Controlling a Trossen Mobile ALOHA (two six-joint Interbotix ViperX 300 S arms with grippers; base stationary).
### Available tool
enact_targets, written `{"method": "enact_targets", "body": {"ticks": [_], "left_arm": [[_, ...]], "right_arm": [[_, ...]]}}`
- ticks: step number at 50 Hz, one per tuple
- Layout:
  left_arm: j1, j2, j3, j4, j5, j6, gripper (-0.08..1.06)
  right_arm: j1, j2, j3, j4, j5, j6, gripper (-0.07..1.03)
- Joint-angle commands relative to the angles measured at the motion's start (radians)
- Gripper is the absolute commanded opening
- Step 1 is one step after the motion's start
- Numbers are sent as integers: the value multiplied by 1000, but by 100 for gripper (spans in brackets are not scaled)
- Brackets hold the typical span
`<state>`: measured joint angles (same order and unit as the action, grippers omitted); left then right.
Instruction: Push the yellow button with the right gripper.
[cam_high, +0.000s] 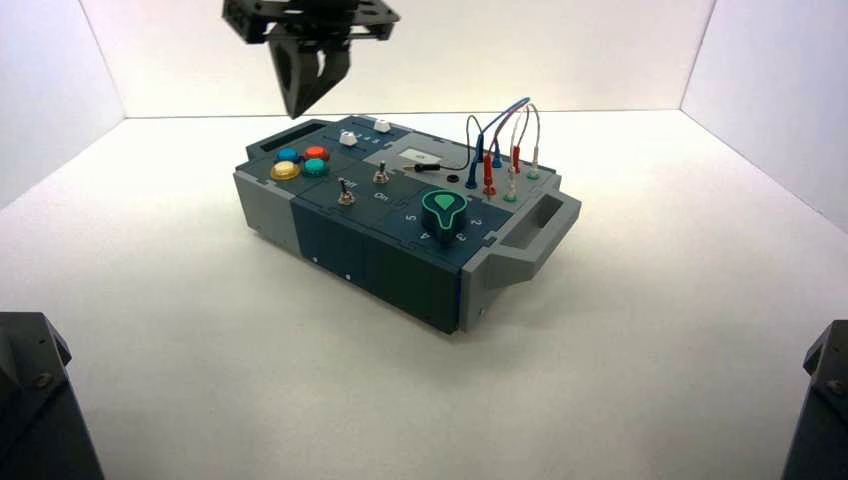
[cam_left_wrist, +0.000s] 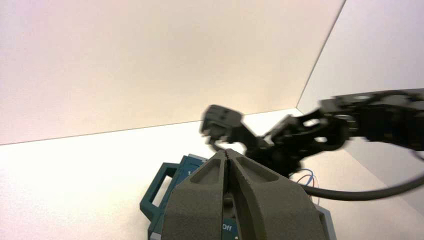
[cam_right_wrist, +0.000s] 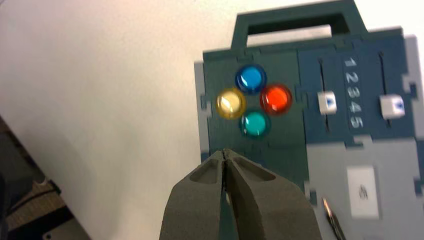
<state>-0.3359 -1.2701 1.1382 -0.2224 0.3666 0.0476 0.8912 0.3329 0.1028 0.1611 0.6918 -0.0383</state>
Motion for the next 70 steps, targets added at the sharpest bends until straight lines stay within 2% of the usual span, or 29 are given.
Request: {"method": "enact_targets", "body": {"ticks": [1,20,37,48,70], "left_arm": [[5,3,-20,0,-5,0,-3],[5,3,-21,2,-5,0,-3],[5,-3,-20,2,-5,0,-3],[5,-8,-20,2,-5,0,-3],[5,-15,-20,2,-3,0,-3]], "right_arm": [[6,20,-91,3,25,-3,-2],[6,123,-161,31,41,-2,-2],[6,173,-192,32,41,3,-2],[6,196,-201,51,41,5,-2],[-2,222,-209,51,41,8,-2]]}}
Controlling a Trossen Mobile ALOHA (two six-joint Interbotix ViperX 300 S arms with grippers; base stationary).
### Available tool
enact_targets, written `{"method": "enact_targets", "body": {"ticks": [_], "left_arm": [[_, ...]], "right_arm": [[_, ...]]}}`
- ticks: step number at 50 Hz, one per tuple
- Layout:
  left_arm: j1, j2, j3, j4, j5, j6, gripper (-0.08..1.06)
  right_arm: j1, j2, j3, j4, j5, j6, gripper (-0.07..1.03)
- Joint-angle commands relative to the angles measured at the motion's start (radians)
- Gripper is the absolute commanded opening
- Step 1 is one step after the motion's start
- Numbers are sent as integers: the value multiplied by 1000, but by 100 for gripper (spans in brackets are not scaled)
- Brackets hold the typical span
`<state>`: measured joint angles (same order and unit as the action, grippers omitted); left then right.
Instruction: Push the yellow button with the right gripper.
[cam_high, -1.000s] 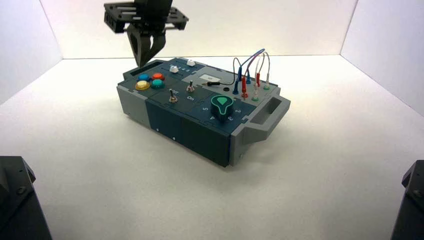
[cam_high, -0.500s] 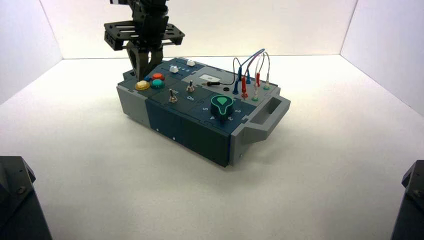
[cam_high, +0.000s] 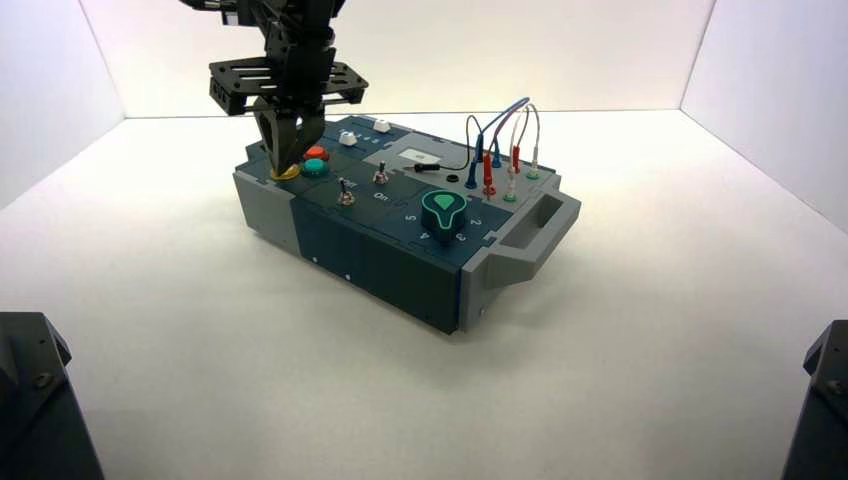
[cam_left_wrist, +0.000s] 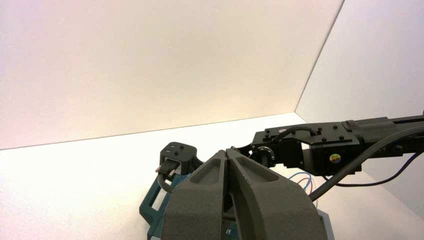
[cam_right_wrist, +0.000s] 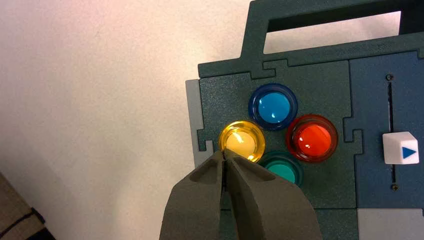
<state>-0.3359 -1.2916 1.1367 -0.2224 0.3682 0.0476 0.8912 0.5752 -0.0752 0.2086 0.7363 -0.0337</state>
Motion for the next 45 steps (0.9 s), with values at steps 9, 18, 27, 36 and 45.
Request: {"method": "enact_targets", "body": {"ticks": [9,18,27,36,45], "left_arm": [[5,6,-18,2,-5,0,-3],[5,6,-18,2,-5,0,-3],[5,6,-18,2,-5,0,-3],[5,6,-20,-2,-5,0,-3],[5,6,-20,-2,-5,-2,-3]], "right_arm": [[-3,-9,-40,3,-3,5,-2],[-3,2,-51,3,-3,6,-2],[-3,-15,-51,0,-3,11,-2],[-14,-67,-51,-5,-3,11,-2],[-17,-103,-52,-5,-2,11,-2]]}}
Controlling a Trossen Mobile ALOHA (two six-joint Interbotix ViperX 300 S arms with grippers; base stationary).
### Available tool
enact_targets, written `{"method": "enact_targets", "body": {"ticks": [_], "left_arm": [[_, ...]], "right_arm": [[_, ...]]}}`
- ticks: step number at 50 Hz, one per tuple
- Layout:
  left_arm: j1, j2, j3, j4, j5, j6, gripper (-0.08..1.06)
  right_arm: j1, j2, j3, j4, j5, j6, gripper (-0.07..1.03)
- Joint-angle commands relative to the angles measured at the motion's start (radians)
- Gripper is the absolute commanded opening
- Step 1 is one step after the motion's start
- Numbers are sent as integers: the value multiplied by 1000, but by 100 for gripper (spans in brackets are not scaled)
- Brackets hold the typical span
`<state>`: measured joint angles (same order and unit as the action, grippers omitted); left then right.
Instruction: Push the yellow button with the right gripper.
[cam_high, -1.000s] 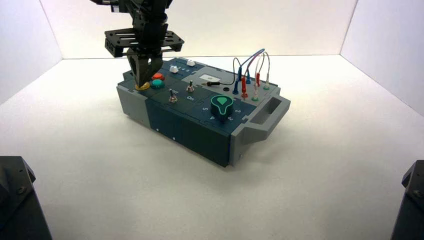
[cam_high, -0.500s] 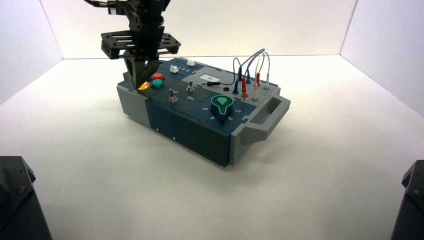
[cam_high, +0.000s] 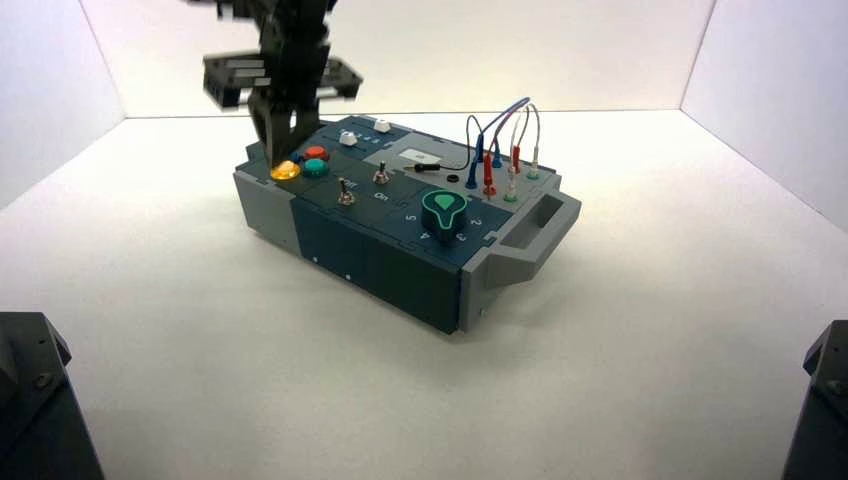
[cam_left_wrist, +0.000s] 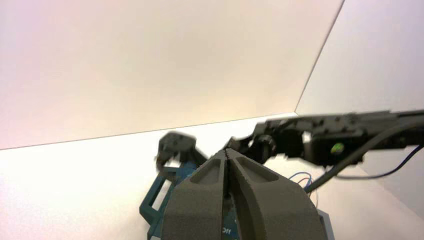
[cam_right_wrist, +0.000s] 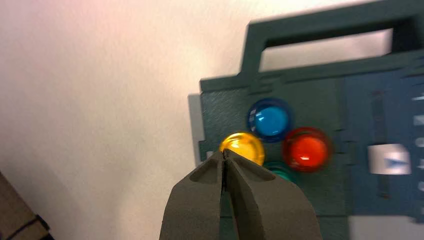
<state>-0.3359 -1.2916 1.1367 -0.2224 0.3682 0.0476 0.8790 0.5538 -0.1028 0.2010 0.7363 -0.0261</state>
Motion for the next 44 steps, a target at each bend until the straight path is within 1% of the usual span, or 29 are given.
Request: {"method": "enact_targets", "body": {"ticks": [1,8,11,13,21,34,44], "left_arm": [[5,6,-18,-2,-5,-2,-3],[5,6,-18,-2,-5,-2,-3],[5,6,-18,-3,-5,-2,-3],[5,6,-18,-3,-5,-2,-3],[3,6,-18,-5,-5,-3,-3],[5,9,-18,-5,-5,-2,-3],[5,12,-15,-5,-5,-3,-3]], "right_arm": [[-5,-86,-23,3,-2,3,-2],[-5,-115,-17,2,-2,3,-2],[-5,-129,-17,-8,-2,2,-2],[-5,-140,-17,-25,-2,2,-2],[-5,-184,-21,-61,-3,2,-2],[-5,-244,0,-69,-2,-3,-2],[-5,-284,8,-98,-2,-6,-2]]}}
